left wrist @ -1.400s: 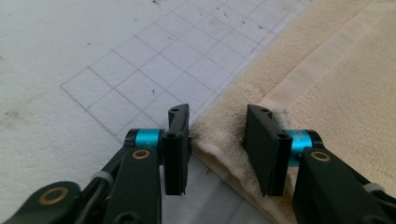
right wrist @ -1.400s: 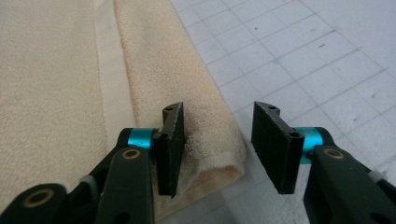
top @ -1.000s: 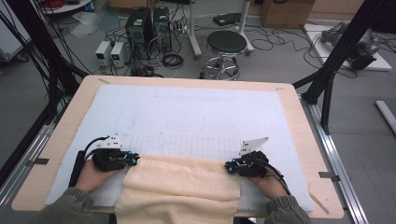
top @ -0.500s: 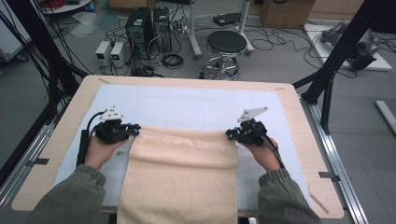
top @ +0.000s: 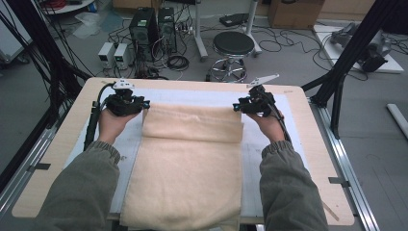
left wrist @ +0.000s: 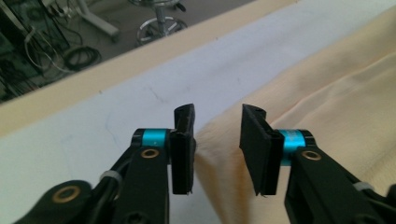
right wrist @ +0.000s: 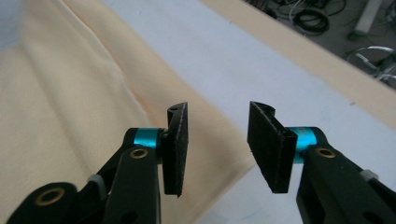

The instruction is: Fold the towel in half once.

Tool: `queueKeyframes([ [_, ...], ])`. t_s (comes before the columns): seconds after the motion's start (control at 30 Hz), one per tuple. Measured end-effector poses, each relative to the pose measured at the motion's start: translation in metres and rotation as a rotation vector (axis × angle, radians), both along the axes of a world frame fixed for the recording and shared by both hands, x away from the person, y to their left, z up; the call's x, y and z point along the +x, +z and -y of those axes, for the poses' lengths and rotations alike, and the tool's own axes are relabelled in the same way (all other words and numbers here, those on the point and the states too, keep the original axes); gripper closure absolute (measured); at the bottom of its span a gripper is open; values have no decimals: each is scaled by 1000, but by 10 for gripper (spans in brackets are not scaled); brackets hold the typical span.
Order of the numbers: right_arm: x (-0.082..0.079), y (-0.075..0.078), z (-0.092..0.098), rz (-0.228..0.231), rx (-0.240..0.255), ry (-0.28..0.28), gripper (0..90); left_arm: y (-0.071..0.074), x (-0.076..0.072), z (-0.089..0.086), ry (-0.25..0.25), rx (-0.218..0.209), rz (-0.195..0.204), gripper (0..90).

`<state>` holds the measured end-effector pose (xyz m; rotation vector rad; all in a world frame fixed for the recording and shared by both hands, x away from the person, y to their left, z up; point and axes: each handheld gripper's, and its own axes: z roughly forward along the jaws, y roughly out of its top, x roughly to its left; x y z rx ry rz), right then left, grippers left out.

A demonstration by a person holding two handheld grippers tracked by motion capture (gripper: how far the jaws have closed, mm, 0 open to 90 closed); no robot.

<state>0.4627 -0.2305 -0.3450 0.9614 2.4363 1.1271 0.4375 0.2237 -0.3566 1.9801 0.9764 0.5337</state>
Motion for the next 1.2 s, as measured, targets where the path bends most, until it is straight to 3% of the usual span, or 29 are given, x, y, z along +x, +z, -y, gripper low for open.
queueKeyframes([
  [0.17, -18, -24, 1, -18, 2, 14, 511, -21, -12, -7, -2, -33, -13, 596],
  [0.47, -35, -54, 3, -36, 25, -21, 397, -47, -11, 4, -58, 16, -70, 539],
  [0.6, -35, -71, -3, -31, 5, -14, 393, -58, -8, 13, -65, 57, -87, 546],
  [0.67, -34, -78, -5, -59, -17, -12, 396, -64, -6, 17, -71, 76, -108, 560],
  [0.8, -33, -87, -6, -71, -33, -8, 490, -74, -3, 19, -75, 82, -143, 592],
  [0.87, -34, -89, -5, -68, -27, -4, 557, -77, -6, 19, -66, 60, -124, 663],
  [1.0, -36, -87, -9, -63, -37, 35, 725, -76, -9, 21, -71, 68, -123, 816],
  [1.07, -37, -84, -11, -49, -53, 54, 796, -74, -11, 22, -79, 81, -111, 843],
  [1.13, -39, -81, -12, -42, -59, 62, 814, -71, -12, 20, -81, 89, -99, 848],
  [1.2, -41, -78, -12, -43, -51, 71, 819, -68, -14, 16, -78, 71, -87, 848],
])
